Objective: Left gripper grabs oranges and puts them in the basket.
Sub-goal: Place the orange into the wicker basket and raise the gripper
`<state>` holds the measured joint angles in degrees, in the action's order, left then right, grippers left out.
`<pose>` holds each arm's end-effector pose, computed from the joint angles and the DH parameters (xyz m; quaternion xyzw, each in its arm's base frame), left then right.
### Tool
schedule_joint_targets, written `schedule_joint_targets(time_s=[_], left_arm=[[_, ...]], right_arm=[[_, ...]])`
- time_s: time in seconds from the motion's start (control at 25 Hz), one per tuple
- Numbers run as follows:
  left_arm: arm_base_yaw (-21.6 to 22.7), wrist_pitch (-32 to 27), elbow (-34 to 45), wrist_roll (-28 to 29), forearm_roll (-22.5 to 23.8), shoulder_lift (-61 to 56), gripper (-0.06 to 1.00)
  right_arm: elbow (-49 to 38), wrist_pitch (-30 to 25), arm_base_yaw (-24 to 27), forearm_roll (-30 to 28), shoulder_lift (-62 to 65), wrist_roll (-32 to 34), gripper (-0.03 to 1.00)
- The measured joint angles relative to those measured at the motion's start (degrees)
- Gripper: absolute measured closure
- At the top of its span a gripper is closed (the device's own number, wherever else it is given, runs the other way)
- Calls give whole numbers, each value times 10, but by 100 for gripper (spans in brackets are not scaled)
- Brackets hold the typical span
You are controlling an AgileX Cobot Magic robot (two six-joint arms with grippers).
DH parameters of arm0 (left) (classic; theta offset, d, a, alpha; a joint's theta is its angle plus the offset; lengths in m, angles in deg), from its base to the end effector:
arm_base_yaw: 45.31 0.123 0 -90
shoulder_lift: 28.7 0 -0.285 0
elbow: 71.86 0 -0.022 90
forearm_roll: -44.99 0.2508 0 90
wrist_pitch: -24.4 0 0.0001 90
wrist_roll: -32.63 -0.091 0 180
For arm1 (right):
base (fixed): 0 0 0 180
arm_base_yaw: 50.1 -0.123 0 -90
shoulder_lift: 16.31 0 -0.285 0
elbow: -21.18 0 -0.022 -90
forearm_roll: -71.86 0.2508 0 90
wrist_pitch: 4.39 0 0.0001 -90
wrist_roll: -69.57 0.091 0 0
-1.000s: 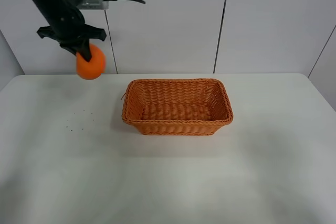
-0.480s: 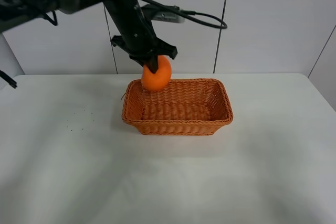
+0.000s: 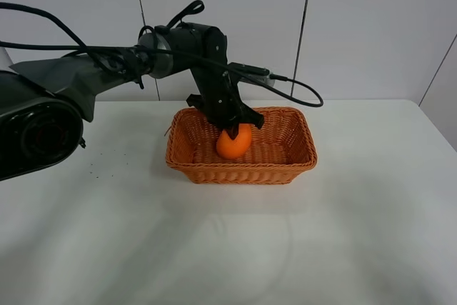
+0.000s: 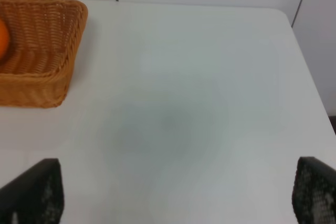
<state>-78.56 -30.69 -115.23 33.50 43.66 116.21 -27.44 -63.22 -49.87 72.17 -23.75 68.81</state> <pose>0.4334 -0.2862 0.1747 0.2686 0.9417 -0.0696 0.1905 -0.0043 0.0004 0.2798 -0.0040 0.8429 -0.0019 0.5381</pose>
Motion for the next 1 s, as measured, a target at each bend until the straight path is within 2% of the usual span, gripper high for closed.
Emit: schedule_joint_targets(time_s=[0.08,0.2,0.28,0.32,0.52,0.68,1.0], left_arm=[[0,-1,0,0,-7,1,66],[0,-4,0,0,-12,1,34],[0,-10,0,0,-12,1,19],[0,-14,0,0,-12,1,15],[0,-48,-14,0,-14,1,9],[0,-97,-68,-3,4,-2,9],[31,-111,-87,-15,13,-70,9]], right_arm=[[0,0,0,0,0,0,27],[0,0,0,0,0,0,27],[0,0,0,0,0,0,27],[0,0,0,0,0,0,27],[0,0,0,0,0,0,27],[0,0,0,0,0,0,27],[0,0,0,0,0,0,27]])
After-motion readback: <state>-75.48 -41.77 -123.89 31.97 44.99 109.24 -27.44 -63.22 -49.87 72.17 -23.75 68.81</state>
